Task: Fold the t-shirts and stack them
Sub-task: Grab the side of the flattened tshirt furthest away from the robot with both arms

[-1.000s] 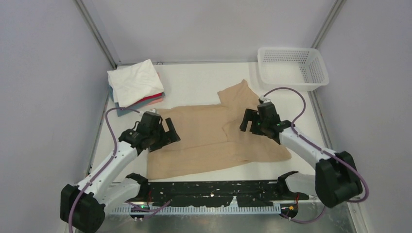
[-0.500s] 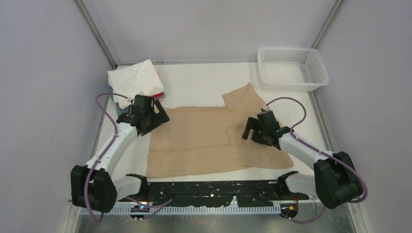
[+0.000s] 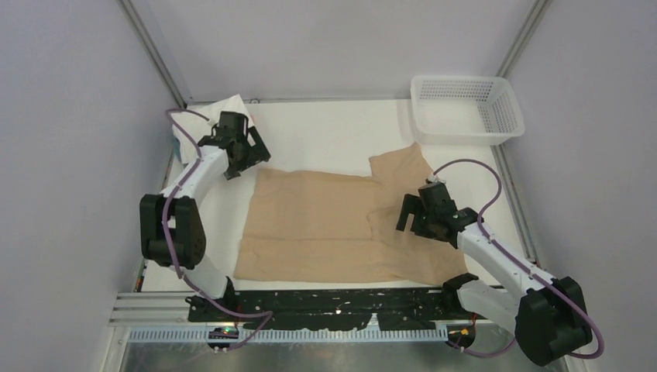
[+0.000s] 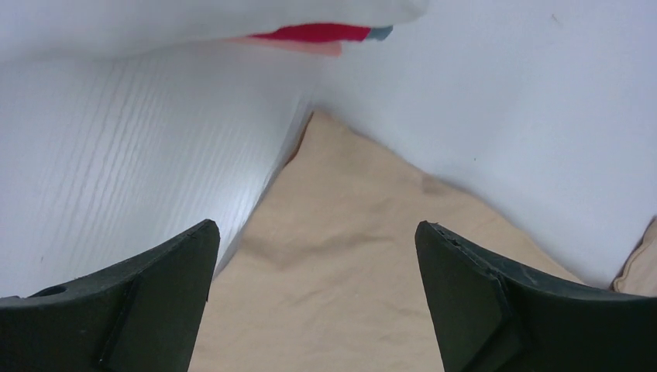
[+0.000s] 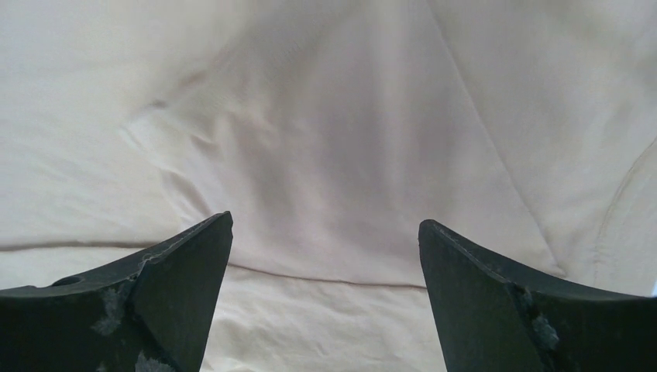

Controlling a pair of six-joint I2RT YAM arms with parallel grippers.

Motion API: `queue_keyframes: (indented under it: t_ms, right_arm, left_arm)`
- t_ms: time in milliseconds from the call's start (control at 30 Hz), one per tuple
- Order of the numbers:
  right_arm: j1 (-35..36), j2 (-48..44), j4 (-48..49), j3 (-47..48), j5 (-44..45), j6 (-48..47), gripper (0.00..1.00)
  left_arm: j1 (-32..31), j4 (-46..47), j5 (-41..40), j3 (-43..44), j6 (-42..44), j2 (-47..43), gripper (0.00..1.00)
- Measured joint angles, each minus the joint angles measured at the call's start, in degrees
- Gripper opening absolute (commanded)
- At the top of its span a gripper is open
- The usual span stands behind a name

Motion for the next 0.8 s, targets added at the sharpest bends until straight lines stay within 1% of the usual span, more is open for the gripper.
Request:
queue_keyframes:
  t_ms: [100,200,333,433,500,567,700,800]
  right_arm:
    - [0.0,-2.1,0.6,3.9,1.7,-1.2,0.95]
    - [0.0,-5.7,4.5,6.5,2.8,-2.1,0.95]
    - [0.0,-7.3,7.8,7.1,3.1,-3.1,0.95]
    - [0.0,-6.9,8.0,7.1,3.3,-3.6,0.95]
    - [0.0,-6.6,8.0,7.2,3.5,-3.8,0.95]
    - [0.0,-6.4,8.0,7.2,3.7,-3.9,0.95]
    - [-0.1,-5.9,8.1,7.3,4.2,-4.1,0.95]
    - [-0.2,-5.9,8.2,7.4,4.6,-4.5,0.95]
  left_arm:
    - [0.6,0.3,0.7,4.7,1.0,6.2,1.00]
    - [1.7,1.7,3.0,9.2,1.2,13.8,1.00]
    - [3.2,3.1,4.6,9.9,0.6,19.5,1.00]
    - [4.0,4.0,6.6,10.0,-0.3,21.4,1.00]
    - [4.4,4.9,8.3,10.3,-0.7,21.7,0.96]
    - [4.6,6.6,10.4,10.3,-1.7,22.1,0.95]
    - [4.7,8.6,13.0,10.3,-2.6,22.4,0.88]
    - [4.7,10.0,14.5,9.7,-3.2,22.4,0.79]
